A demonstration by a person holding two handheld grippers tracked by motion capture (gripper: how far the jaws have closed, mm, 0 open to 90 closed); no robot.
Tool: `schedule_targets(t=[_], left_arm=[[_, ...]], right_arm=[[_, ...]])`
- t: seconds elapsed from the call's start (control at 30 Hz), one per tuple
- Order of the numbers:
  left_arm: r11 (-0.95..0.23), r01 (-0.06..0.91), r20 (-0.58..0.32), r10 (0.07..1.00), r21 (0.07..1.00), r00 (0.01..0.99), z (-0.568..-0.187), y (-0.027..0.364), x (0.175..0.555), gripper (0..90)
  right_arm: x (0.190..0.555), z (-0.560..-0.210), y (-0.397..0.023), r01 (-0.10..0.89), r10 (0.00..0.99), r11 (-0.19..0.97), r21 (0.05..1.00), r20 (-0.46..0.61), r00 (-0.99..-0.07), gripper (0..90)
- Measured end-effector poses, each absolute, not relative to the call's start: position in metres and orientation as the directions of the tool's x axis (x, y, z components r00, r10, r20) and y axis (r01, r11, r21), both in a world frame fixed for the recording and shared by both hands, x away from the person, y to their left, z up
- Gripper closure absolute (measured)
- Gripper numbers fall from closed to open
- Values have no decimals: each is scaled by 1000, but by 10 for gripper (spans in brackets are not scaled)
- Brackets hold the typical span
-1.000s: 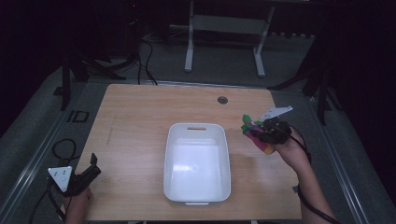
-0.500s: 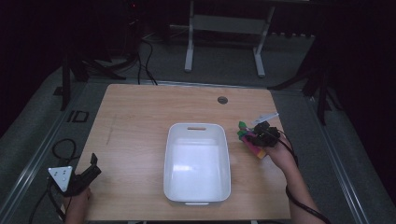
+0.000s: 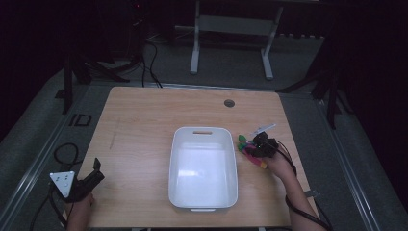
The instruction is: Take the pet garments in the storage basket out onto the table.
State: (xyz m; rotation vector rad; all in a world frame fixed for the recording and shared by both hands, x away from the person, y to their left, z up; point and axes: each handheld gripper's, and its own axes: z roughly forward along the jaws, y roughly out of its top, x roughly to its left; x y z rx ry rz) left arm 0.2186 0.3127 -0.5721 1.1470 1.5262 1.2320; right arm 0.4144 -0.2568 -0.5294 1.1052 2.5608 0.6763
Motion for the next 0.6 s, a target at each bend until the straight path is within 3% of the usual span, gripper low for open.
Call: schedule_targets(t=[0.1, 0.33, 0.6], left_arm=[[99, 141, -65, 972, 985, -226, -572, 313, 219, 18], [98, 141, -64, 972, 985, -227, -572, 313, 218, 18], [99, 140, -65, 971, 985, -229, -572, 313, 218, 18]], right_arm=[[416, -528, -256, 618, 737, 603, 505, -55, -674, 612], [409, -513, -253, 593, 719, 615, 520, -59, -693, 392], [399, -488, -265, 579, 740, 547, 605, -26, -672, 272]])
